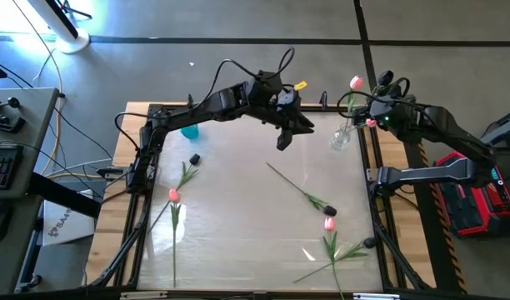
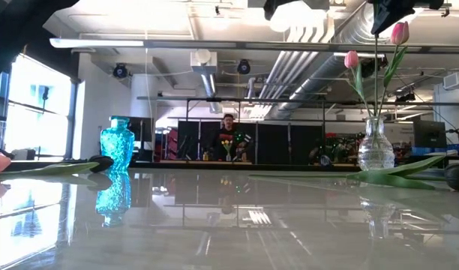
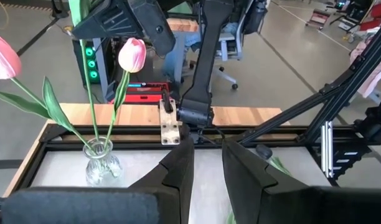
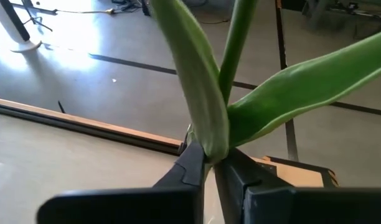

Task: Sort flowers into vase by color
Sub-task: Put the black flower into the transparent vase

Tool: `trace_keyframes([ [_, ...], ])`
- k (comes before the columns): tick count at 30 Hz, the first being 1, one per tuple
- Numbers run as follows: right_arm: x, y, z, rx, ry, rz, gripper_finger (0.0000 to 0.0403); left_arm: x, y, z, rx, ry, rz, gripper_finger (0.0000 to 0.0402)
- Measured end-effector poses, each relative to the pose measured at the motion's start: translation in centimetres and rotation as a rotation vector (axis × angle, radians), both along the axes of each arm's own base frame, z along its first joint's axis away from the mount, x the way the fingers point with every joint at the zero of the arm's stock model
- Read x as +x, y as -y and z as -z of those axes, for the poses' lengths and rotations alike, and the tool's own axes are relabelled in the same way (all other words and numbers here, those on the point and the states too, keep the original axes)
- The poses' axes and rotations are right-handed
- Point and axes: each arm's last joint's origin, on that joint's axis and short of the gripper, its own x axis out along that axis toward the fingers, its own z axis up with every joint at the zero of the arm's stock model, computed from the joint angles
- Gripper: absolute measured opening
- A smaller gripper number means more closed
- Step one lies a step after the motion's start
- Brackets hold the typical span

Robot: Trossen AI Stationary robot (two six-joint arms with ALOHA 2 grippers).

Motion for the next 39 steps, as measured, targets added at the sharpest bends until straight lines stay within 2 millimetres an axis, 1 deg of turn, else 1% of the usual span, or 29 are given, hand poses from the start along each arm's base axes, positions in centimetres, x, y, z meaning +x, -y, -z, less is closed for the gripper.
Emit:
trace_keyframes([
  [9,0.1,0.0,0.0,0.001,-0.001,0.001,0.0059,0.0,0.3,0.1,-0.003,-0.013,0.007,0.0073],
  [13,0.1,0.0,0.0,0.001,-0.002,0.0,0.0069,0.1,0.5,0.1,-0.003,-0.013,0.011,0.0073],
  [21,0.2,0.1,0.2,0.008,-0.024,0.002,0.0071,0.1,0.6,0.1,-0.003,-0.013,0.012,0.0073],
  [28,0.8,0.4,0.8,0.01,-0.053,0.073,0.0071,0.1,0.6,0.1,-0.003,-0.013,0.012,0.0073],
  [39,2.3,0.8,1.6,0.061,-0.075,0.088,0.0071,0.0,0.6,0.3,-0.008,-0.032,0.013,0.0073],
])
